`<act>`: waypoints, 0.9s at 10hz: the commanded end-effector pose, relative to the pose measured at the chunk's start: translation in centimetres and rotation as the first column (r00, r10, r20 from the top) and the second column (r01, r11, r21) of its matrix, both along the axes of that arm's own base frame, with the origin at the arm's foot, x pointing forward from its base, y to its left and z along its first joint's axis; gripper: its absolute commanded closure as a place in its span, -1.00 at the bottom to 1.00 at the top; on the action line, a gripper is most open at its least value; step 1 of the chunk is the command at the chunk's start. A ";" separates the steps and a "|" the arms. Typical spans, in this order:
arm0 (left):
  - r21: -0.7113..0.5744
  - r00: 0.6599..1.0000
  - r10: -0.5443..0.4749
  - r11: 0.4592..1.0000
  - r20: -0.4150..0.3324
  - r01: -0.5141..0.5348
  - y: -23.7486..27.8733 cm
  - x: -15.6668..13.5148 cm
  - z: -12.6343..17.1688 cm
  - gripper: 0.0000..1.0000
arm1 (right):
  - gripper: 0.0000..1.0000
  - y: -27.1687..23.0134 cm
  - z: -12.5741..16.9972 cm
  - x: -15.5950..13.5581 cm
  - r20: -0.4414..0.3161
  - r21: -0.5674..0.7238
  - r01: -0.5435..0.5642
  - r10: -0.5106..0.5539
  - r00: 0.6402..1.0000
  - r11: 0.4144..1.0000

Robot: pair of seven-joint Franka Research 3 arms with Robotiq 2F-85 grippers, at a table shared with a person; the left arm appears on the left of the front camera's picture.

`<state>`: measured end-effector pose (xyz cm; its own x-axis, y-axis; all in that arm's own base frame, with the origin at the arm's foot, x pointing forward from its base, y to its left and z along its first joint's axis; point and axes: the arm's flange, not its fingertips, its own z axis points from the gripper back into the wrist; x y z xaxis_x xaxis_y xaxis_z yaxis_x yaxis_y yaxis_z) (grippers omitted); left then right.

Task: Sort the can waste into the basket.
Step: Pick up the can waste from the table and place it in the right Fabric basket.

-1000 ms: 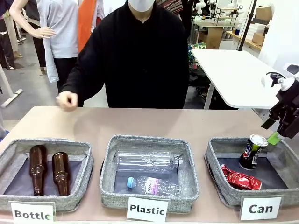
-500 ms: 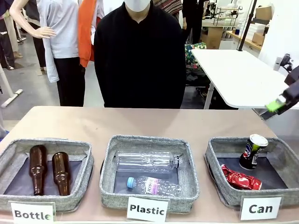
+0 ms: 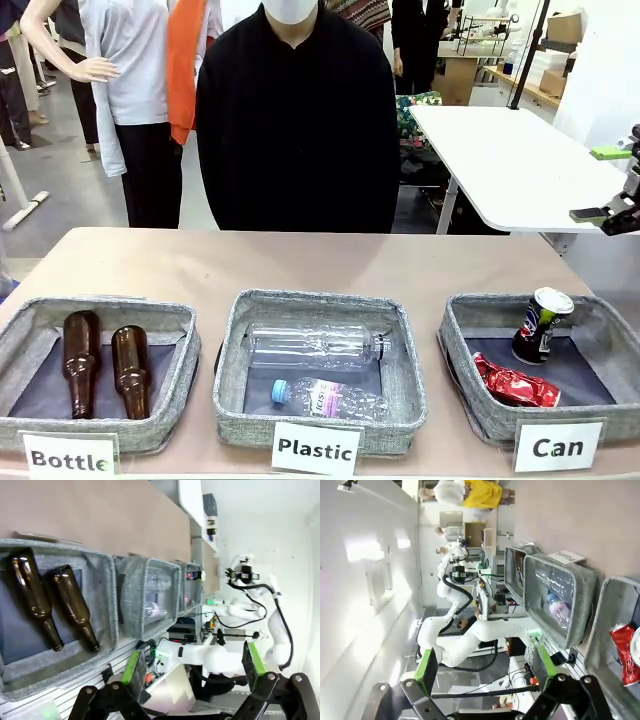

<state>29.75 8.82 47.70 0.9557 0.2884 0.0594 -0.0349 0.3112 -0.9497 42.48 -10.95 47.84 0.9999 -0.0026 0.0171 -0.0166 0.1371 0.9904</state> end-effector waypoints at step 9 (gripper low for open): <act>-0.031 1.000 -0.011 0.999 0.018 0.011 0.1 -0.5 0.5 -1.00 | -1.00 2.0 0.8 -0.6 0.079 -0.104 -0.123 0.131 0.988 0.987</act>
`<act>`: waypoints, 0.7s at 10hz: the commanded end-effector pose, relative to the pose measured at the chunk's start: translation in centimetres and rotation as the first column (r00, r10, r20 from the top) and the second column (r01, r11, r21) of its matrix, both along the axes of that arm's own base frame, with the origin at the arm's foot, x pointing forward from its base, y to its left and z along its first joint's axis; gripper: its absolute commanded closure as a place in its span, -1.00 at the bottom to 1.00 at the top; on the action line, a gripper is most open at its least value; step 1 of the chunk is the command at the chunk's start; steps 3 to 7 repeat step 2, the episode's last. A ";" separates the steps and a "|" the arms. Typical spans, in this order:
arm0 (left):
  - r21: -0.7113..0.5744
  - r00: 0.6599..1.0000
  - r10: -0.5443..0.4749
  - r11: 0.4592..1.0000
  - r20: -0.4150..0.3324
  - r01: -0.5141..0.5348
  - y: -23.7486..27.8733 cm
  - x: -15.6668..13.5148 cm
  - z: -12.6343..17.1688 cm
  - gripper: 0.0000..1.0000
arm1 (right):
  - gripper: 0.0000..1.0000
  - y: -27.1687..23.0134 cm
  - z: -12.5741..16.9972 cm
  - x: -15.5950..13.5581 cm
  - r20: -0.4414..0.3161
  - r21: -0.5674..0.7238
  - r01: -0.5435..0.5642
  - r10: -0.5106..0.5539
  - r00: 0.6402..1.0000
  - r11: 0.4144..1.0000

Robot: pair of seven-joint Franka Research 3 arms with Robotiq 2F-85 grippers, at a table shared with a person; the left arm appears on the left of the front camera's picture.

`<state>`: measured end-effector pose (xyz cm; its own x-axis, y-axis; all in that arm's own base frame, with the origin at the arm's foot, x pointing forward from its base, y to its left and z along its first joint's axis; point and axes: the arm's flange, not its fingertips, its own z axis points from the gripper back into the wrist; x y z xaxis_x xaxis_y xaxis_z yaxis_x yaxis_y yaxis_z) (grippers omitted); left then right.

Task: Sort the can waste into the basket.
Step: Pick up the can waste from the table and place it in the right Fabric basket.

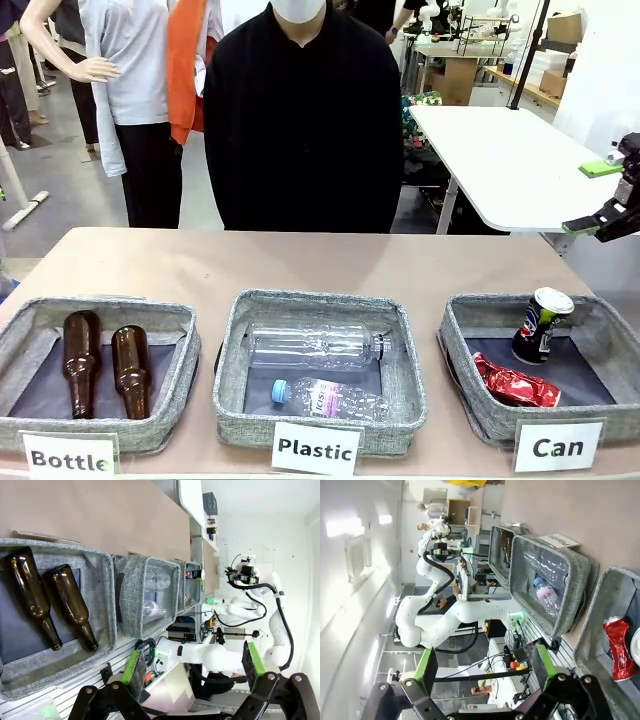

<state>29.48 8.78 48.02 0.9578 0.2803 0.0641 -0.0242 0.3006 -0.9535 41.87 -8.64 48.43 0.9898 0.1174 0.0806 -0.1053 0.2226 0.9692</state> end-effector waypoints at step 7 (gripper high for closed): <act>-0.020 1.000 -0.002 1.000 0.009 0.002 0.1 -0.2 0.2 -1.00 | -1.00 -0.3 0.2 0.0 0.016 -0.005 -0.012 0.013 1.000 1.000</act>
